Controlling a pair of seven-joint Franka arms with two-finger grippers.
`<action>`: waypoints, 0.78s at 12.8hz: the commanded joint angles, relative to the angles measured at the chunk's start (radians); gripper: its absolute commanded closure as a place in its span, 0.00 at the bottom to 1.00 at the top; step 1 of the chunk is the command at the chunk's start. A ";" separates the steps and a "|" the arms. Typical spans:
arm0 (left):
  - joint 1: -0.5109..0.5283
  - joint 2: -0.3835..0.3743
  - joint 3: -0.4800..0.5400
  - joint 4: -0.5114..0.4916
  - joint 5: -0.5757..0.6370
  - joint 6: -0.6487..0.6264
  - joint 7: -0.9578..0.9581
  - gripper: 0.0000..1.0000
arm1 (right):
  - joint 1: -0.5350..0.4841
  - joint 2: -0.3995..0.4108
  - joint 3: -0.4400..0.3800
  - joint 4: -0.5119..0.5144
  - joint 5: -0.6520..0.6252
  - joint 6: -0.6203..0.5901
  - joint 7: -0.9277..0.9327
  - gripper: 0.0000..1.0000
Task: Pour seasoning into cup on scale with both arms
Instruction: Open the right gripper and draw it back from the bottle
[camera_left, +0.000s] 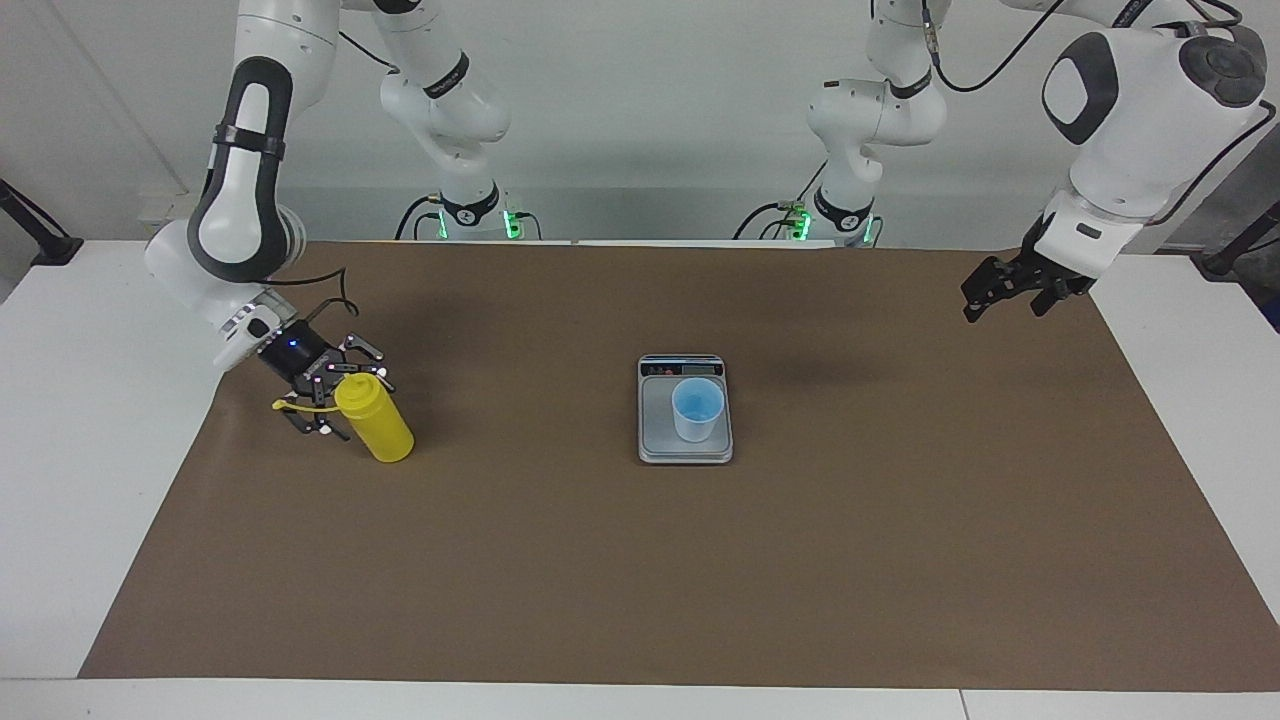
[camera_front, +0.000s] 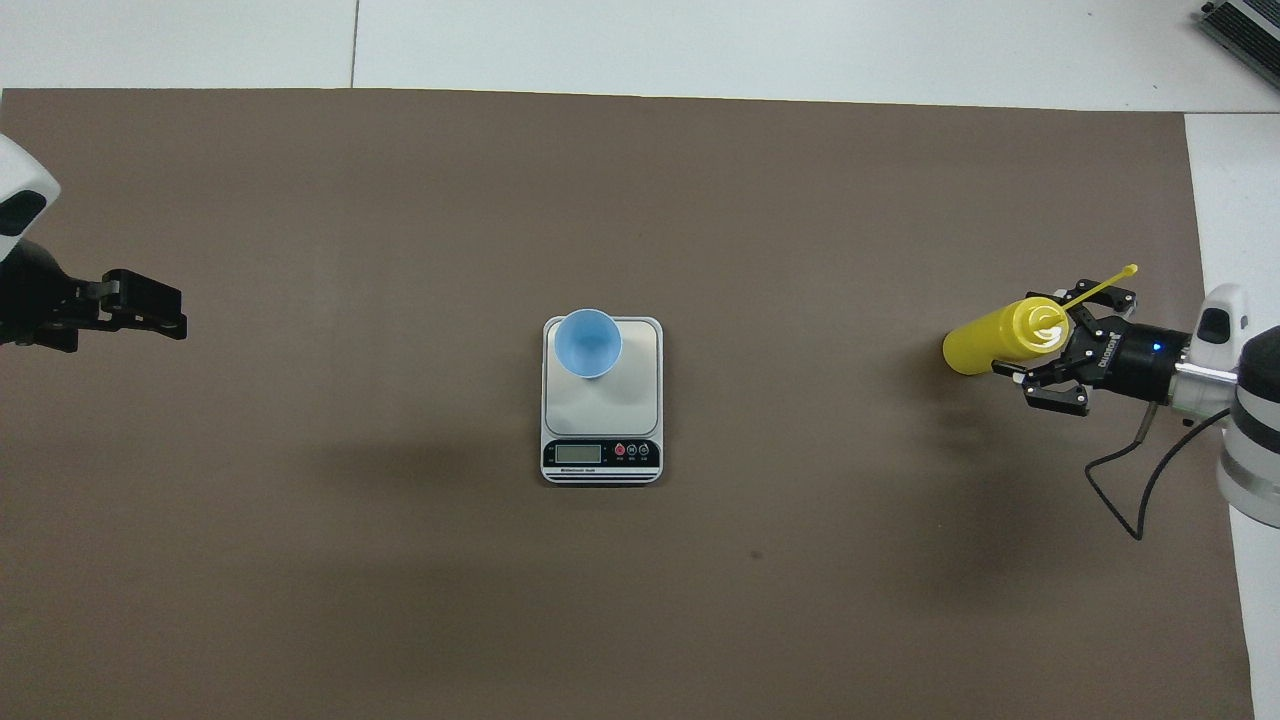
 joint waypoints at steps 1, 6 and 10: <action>0.003 -0.026 -0.004 -0.030 0.015 0.018 -0.011 0.00 | -0.039 -0.020 0.004 -0.038 -0.004 -0.025 -0.042 0.00; 0.003 -0.026 -0.004 -0.031 0.015 0.018 -0.011 0.00 | -0.123 -0.021 0.003 -0.026 -0.213 -0.025 -0.026 0.00; 0.003 -0.026 -0.004 -0.030 0.015 0.018 -0.011 0.00 | -0.142 -0.082 -0.004 -0.009 -0.319 -0.054 0.119 0.00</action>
